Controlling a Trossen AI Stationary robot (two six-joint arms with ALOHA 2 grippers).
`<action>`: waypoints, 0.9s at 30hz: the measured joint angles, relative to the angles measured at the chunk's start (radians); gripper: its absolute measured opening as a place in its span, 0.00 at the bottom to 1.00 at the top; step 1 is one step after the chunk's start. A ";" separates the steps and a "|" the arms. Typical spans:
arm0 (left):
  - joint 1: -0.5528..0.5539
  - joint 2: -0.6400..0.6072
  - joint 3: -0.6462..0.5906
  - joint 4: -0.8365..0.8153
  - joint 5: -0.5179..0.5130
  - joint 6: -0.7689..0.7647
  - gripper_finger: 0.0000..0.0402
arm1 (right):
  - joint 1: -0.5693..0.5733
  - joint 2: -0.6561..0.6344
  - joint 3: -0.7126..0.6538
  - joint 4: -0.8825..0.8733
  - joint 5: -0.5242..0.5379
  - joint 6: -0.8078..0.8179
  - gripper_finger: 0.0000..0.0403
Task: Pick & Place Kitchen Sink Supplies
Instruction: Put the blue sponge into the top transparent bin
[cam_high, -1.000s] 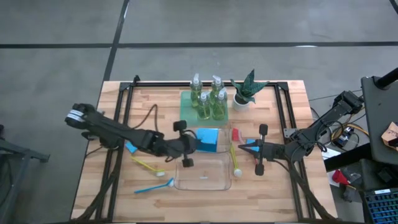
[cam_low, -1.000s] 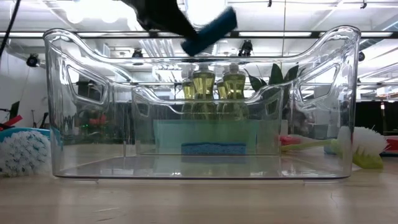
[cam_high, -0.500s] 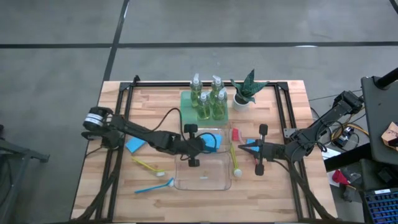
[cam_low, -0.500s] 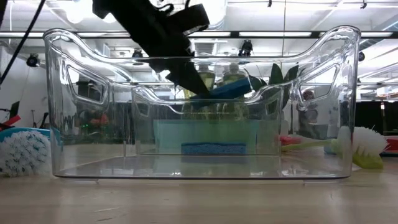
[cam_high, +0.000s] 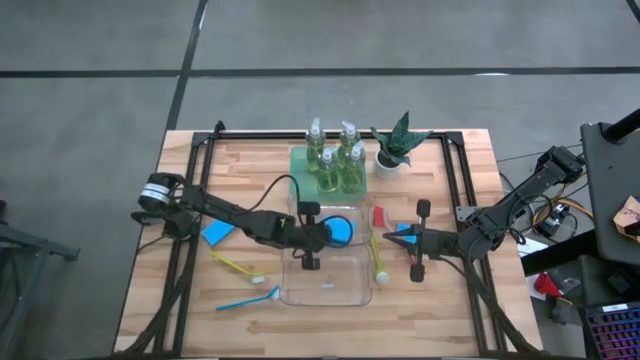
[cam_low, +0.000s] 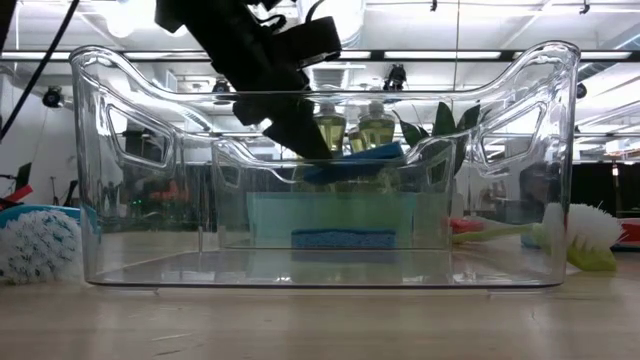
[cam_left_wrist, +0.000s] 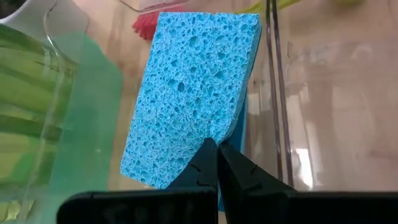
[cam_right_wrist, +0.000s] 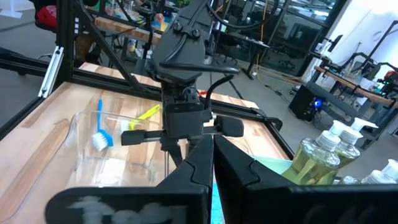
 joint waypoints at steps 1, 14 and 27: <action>0.000 0.000 -0.001 0.000 0.000 0.000 0.00 | 0.000 0.000 0.000 0.000 0.000 0.000 0.02; 0.004 0.000 -0.001 -0.001 -0.001 -0.038 0.02 | 0.000 0.000 0.000 0.000 0.000 -0.001 0.02; 0.005 -0.002 0.009 -0.021 -0.019 -0.063 0.29 | 0.000 0.000 0.000 0.000 0.000 -0.001 0.02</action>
